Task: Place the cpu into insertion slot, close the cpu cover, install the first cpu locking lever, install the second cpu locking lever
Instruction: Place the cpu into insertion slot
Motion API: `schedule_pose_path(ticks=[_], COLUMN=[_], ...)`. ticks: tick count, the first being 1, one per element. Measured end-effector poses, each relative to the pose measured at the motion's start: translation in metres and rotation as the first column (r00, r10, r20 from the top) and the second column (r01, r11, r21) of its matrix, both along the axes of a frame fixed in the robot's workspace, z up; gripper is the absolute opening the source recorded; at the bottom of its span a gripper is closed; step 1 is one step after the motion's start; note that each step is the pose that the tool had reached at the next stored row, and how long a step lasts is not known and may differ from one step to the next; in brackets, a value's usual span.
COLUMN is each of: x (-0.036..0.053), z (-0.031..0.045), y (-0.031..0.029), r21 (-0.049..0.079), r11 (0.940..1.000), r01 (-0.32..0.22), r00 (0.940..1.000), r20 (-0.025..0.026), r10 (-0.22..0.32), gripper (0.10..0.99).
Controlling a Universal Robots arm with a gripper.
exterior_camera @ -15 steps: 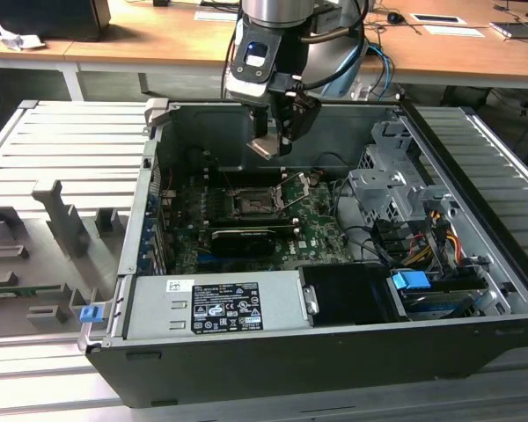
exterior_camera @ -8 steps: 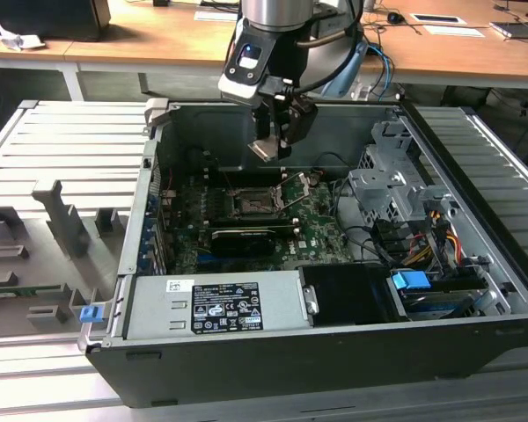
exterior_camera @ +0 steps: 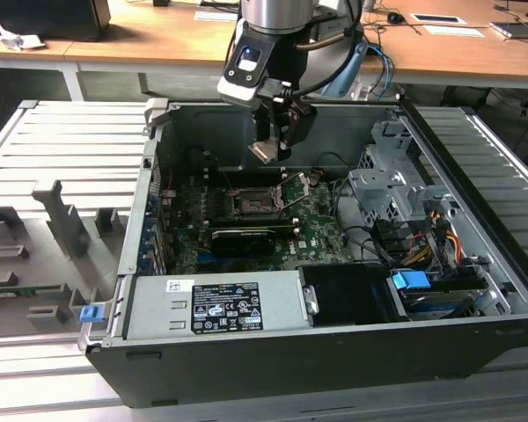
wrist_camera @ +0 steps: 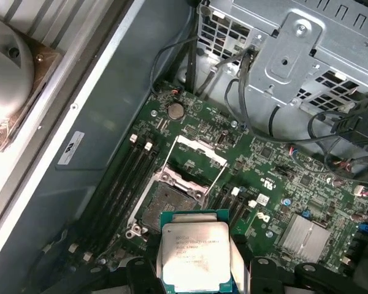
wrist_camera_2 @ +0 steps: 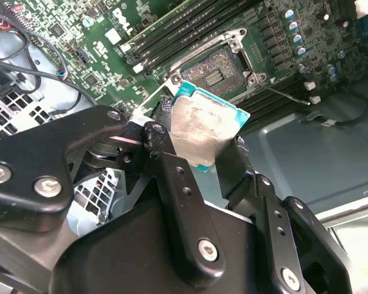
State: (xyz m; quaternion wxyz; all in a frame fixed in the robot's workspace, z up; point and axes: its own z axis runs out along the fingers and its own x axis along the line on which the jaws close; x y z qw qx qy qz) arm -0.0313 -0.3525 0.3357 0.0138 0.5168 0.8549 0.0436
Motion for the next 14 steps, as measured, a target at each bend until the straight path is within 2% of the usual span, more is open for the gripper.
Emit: schedule_pose_path(ticks=[14], x=[0.0000], z=[-0.0006], y=[0.0000], r21=[0.000], r11=[0.9975], r01=[0.071], r00=[0.9975], r20=[0.0000], r10=[-0.071], gripper=[0.529])
